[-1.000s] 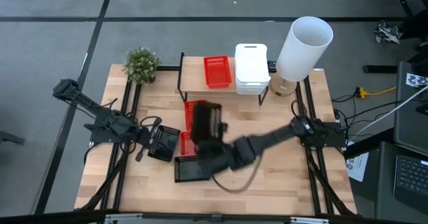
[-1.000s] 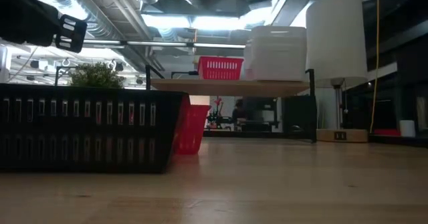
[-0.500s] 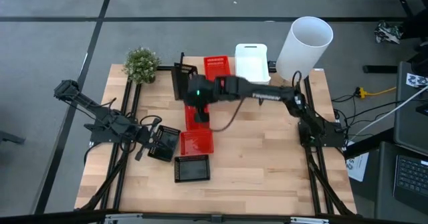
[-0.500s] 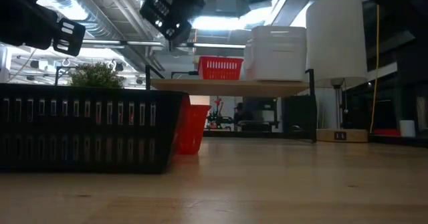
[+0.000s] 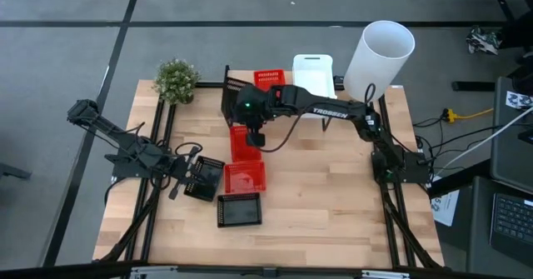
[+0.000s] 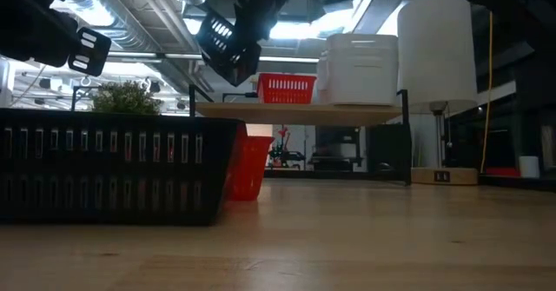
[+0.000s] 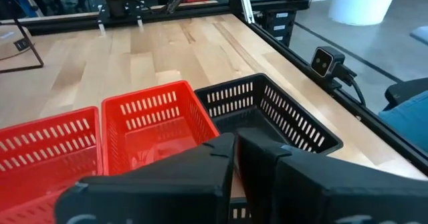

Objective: Stack baskets on shelf by color
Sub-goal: Put the bottom right black bin on the shelf, then stack the top black bin on top of the black bin on the shelf, then stack the black bin on top of the stacked black bins on the shelf

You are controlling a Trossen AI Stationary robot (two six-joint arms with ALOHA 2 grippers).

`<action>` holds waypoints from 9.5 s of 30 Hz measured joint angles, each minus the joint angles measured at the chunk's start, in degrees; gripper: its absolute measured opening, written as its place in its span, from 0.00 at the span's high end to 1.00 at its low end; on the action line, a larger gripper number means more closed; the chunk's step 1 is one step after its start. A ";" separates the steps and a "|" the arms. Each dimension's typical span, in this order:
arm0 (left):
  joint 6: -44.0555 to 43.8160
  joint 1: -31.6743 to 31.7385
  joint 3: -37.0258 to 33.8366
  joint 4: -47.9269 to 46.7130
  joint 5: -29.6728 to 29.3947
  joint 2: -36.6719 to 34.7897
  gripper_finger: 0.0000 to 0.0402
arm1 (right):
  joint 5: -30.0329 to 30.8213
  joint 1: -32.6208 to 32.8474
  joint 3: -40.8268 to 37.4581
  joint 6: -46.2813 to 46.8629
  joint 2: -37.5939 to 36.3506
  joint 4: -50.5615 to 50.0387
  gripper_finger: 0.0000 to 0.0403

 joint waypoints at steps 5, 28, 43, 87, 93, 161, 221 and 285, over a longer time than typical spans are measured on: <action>0.02 0.00 0.00 -0.04 0.02 0.00 0.99 | 0.77 -0.42 0.00 1.29 0.00 0.13 1.00; -1.49 0.00 0.00 -2.60 0.04 0.00 1.00 | 2.41 -5.83 0.00 -0.47 0.00 0.79 1.00; -1.49 0.00 0.00 -2.60 0.04 0.00 0.95 | 0.63 -7.10 0.02 1.22 0.00 4.55 0.80; -22.32 -10.88 8.20 -16.60 8.46 14.08 0.89 | -8.00 17.74 -0.24 28.78 -2.13 -21.99 0.80; -21.24 -10.89 8.20 -16.99 8.45 14.08 0.77 | -6.18 19.46 -0.24 31.80 -2.13 -22.00 0.80; 2.34 7.19 51.35 -45.93 -13.63 29.19 1.00 | 18.05 41.75 -27.15 84.65 -2.18 -31.44 0.80; 14.24 50.14 93.29 -69.98 15.32 66.23 0.80 | 16.21 48.35 -44.87 107.71 -3.41 -8.39 0.80; 14.00 -2.88 56.80 -53.42 4.71 66.38 0.81 | 11.71 48.57 -44.83 107.55 -3.41 -7.43 0.80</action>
